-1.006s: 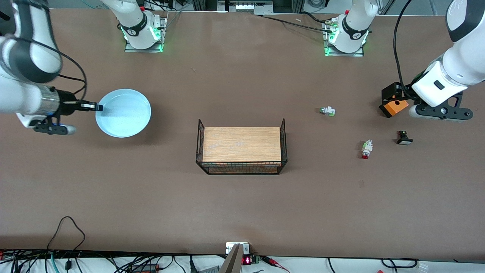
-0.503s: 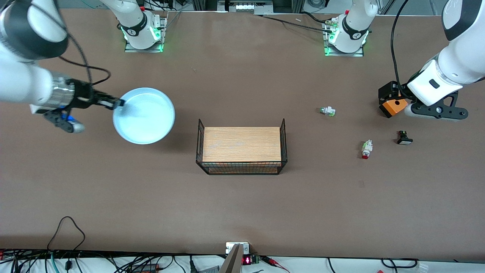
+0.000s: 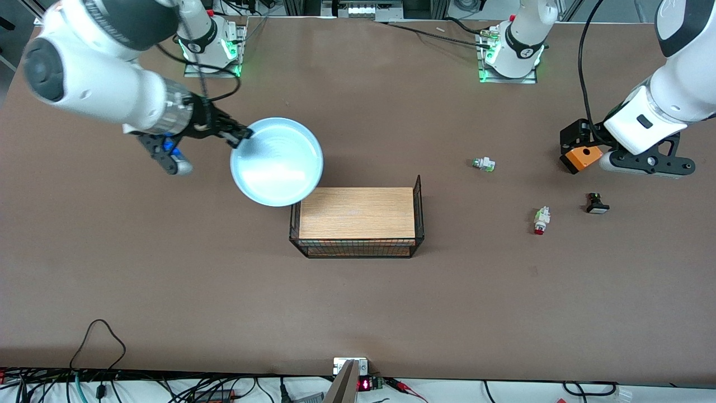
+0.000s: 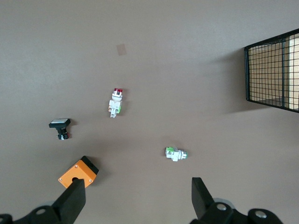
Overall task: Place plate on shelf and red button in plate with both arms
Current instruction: 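Carry the plate with the right gripper onto the wooden board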
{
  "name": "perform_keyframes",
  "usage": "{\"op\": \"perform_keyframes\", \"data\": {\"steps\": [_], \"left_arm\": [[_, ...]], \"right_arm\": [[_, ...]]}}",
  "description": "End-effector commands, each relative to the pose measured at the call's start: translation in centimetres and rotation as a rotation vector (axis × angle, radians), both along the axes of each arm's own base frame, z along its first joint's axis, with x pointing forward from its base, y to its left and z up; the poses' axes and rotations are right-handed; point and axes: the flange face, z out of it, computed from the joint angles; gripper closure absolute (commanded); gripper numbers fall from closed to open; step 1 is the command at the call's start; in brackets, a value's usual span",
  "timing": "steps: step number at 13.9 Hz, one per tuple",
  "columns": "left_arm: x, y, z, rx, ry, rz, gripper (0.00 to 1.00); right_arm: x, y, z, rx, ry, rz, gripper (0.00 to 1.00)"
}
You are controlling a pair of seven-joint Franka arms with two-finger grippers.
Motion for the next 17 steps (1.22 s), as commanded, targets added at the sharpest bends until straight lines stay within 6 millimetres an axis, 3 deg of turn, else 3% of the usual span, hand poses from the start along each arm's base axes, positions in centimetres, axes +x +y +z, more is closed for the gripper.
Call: {"op": "perform_keyframes", "data": {"steps": [1,4,6,11,17], "left_arm": [[-0.2,-0.2,0.8,0.003,0.001,-0.004,0.0],[-0.1,0.0,0.7,0.001,0.003,-0.007,0.0],[-0.1,0.0,0.7,0.001,0.003,-0.005,0.0],[-0.2,-0.2,0.7,0.001,0.003,-0.01,0.0],[-0.2,-0.2,0.8,0.001,0.001,-0.007,0.0]], "right_arm": [[-0.3,4.8,-0.9,0.012,-0.017,-0.073,1.0],[-0.8,9.5,-2.7,0.02,-0.043,-0.141,1.0],[-1.0,11.2,-4.3,0.018,-0.047,-0.148,1.0],[-0.7,13.2,-8.8,-0.003,-0.039,-0.152,1.0],[-0.1,13.1,-11.9,-0.02,-0.044,-0.141,1.0]]}}
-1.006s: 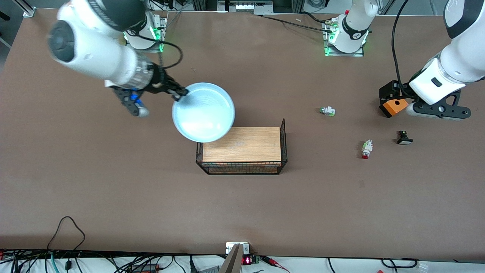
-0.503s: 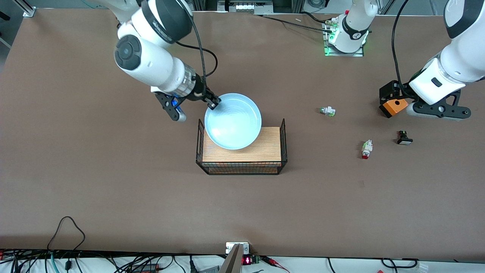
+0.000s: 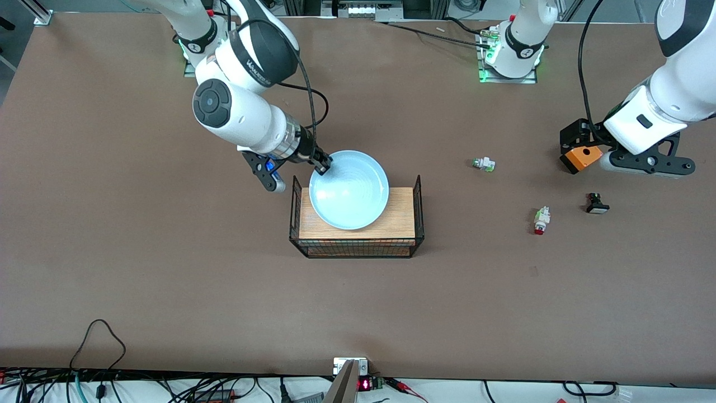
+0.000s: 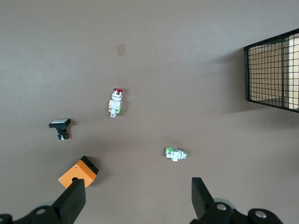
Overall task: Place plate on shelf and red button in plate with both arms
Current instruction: 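Carry the plate with the right gripper onto the wooden board, then release the plate on the board and open the right gripper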
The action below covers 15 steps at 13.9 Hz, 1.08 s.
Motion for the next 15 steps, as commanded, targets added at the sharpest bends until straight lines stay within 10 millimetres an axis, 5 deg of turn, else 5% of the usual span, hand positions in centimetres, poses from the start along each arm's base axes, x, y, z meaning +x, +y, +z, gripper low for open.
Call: {"op": "perform_keyframes", "data": {"steps": [1,12,13,14,15], "left_arm": [[-0.2,-0.2,0.8,0.001,0.002,-0.007,0.0],[-0.3,-0.5,0.9,0.0,0.0,-0.019,0.0],[-0.2,-0.4,0.9,0.0,0.002,-0.018,0.0],[-0.2,-0.3,0.8,0.0,0.002,-0.016,0.0],[-0.2,-0.3,0.8,0.0,0.002,-0.015,0.0]], "right_arm": [[0.0,0.2,-1.2,0.0,-0.018,0.011,1.0],[-0.4,-0.7,-5.0,-0.003,-0.068,0.055,0.98],[-0.3,-0.9,-4.8,0.001,-0.07,0.053,0.74],[-0.3,-0.9,-4.8,-0.001,-0.072,0.056,0.01],[-0.2,-0.8,-4.3,0.004,-0.078,0.059,0.0]]}}
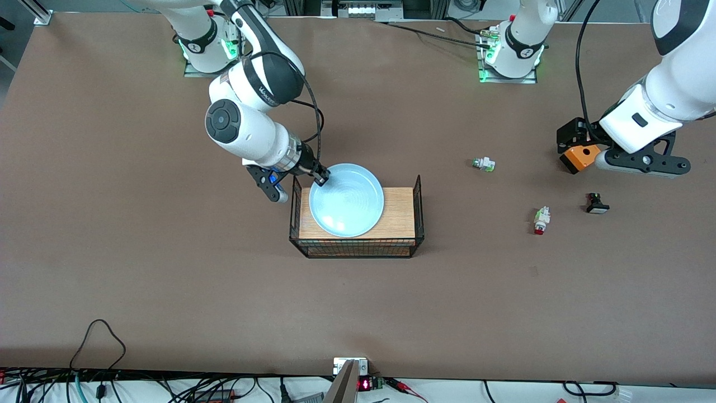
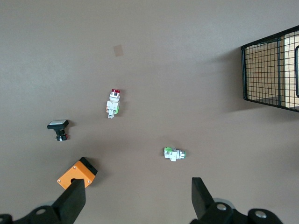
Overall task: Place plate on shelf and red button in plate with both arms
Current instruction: 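Release the plate on the board and open the right gripper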
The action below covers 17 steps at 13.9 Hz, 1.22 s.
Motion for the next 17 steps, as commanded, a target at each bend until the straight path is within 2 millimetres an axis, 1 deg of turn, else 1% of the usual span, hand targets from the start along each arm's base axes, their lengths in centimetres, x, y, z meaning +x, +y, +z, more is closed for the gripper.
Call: {"op": "perform_keyframes", "data": {"steps": [1,2,4,5,7,8,9,10,11,12,13,14,15,16,17], "left_arm": [[-0.2,0.3,0.8,0.002,0.004,0.0,0.0],[-0.2,0.3,0.7,0.004,0.008,0.0,0.0],[-0.2,0.2,-0.4,0.017,0.048,0.001,0.0],[-0.2,0.1,-0.9,0.018,0.066,0.001,0.0],[0.2,0.6,-1.8,0.018,0.08,-0.003,0.0],[0.9,0.9,-4.0,0.019,0.118,0.001,0.0],[1.8,1.2,-6.8,0.029,0.164,0.001,0.0],[2.6,1.5,-10.1,0.074,0.211,-0.016,0.0],[3.3,1.7,-12.5,0.095,0.241,-0.05,0.0],[3.8,1.7,-15.1,0.083,0.259,-0.109,0.0],[4.2,2.1,-17.5,0.074,0.234,-0.154,0.0],[4.4,3.1,-19.8,0.063,0.177,-0.19,0.0],[4.0,3.5,-22.3,0.058,0.135,-0.215,0.0],[3.5,4.7,-24.9,0.047,0.093,-0.227,0.0],[2.5,6.4,-27.7,0.034,0.077,-0.237,0.0]], "right_arm": [[0.0,-0.1,1.6,0.016,-0.034,0.014,0.0],[0.0,0.0,2.4,0.023,-0.048,0.024,0.0],[0.3,-0.2,5.4,0.048,-0.093,0.034,0.0],[0.3,-0.5,6.8,0.053,-0.105,0.035,0.0],[0.8,-1.7,9.3,0.045,-0.153,0.074,0.0],[0.8,-2.1,10.3,0.012,-0.168,0.115,0.0],[1.0,-3.1,11.0,-0.042,-0.186,0.166,0.0],[0.9,-4.4,11.6,-0.101,-0.207,0.248,0.0],[1.0,-5.7,11.8,-0.142,-0.207,0.327,0.0],[1.3,-8.2,12.5,-0.175,-0.201,0.396,0.0],[2.2,-11.2,13.0,-0.204,-0.201,0.448,0.0],[2.9,-14.4,13.3,-0.232,-0.195,0.528,0.0],[3.5,-17.6,13.9,-0.253,-0.2,0.609,0.0],[4.1,-20.4,14.1,-0.262,-0.205,0.664,0.0],[4.8,-23.6,14.4,-0.277,-0.207,0.69,0.0]]}}
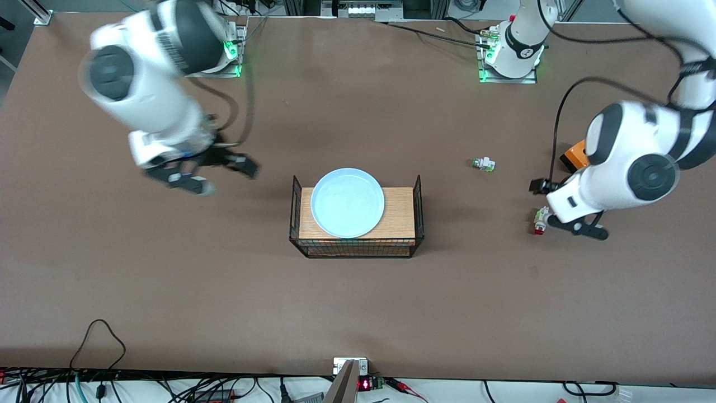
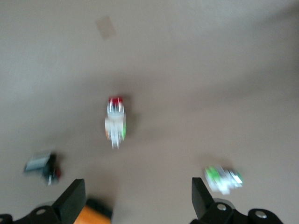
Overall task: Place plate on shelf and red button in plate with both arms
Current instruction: 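Release the plate on the board and open the right gripper, then withdraw the right gripper while the left gripper grasps the red button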
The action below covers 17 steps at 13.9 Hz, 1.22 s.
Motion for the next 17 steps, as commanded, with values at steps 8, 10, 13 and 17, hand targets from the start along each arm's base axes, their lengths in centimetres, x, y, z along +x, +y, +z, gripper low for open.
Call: {"op": "perform_keyframes", "data": {"steps": [8,10,13,17], "left_arm": [[-3.2,5.3,-12.4,-0.072,-0.143,-0.086,0.0],[-3.1,5.6,-14.0,-0.079,-0.159,-0.087,0.01],[-3.1,6.3,-14.5,-0.086,-0.167,-0.113,0.47],[-3.2,6.4,-14.7,-0.087,-0.133,-0.116,0.96]], "right_arm": [[1.3,-19.0,4.8,-0.1,-0.029,0.255,0.0],[0.9,-22.7,6.6,-0.102,-0.014,0.23,0.0],[0.4,-23.0,8.2,-0.098,-0.006,0.24,0.0],[-1.8,-22.2,8.1,-0.024,-0.053,0.166,0.0]]}}
